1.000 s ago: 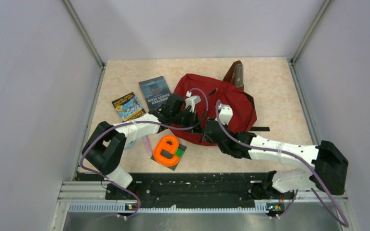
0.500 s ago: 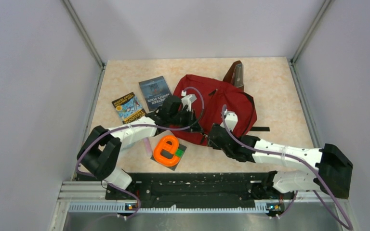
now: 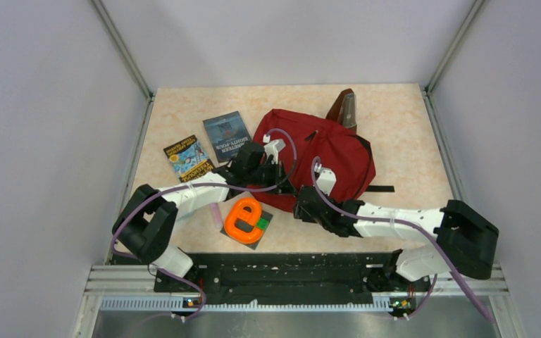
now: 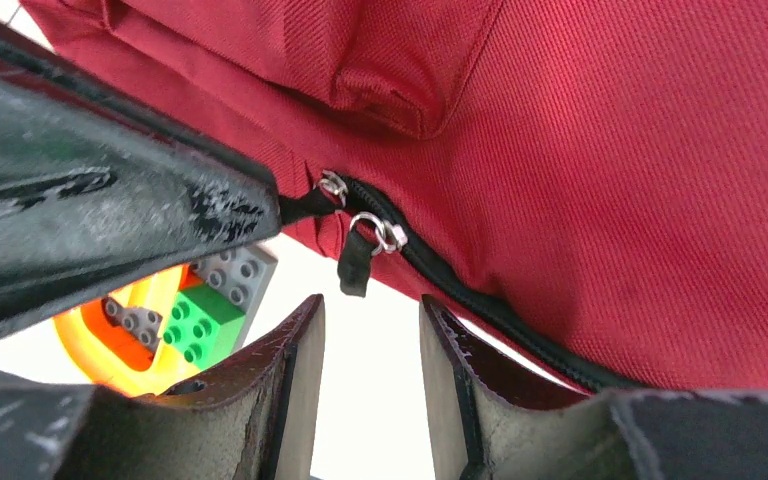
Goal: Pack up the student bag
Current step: Unzip the student bag at the center of the board.
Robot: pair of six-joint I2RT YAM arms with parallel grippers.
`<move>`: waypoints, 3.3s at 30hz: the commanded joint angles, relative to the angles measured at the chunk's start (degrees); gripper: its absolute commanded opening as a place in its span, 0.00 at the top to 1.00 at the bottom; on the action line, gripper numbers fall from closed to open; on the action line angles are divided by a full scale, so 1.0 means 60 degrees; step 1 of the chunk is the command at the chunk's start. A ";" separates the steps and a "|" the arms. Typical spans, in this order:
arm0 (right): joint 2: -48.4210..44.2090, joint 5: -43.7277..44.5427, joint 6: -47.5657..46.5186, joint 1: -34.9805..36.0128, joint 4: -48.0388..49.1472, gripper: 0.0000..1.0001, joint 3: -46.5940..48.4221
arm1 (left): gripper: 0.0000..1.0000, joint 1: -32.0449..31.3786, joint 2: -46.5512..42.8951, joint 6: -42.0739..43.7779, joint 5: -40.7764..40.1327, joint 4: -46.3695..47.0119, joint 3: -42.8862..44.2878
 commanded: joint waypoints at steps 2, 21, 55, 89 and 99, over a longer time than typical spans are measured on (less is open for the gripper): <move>0.0884 -0.0220 -0.0244 -0.0325 0.0386 0.62 0.0747 | 1.00 0.0020 -0.0096 0.0154 0.0143 0.0229 0.0525; 0.0293 -0.0284 -0.3322 -0.1347 -0.3531 1.00 0.2329 | 1.00 0.0020 -0.0319 0.1422 -0.2320 -0.2961 0.1074; -0.2455 0.0305 -0.3838 -0.3355 -0.5608 1.00 0.1088 | 1.00 0.0040 -0.0908 0.2585 -0.7735 -0.5541 0.1576; -0.2852 -0.0850 -0.4117 -0.3399 -0.3904 1.00 0.0788 | 0.20 -0.2649 0.0575 0.2344 -0.1306 0.0213 0.2787; -0.3020 -0.0709 -0.4226 -0.3403 -0.3781 1.00 0.0655 | 0.25 -0.3082 0.1787 0.3535 -0.2274 -0.1413 0.3975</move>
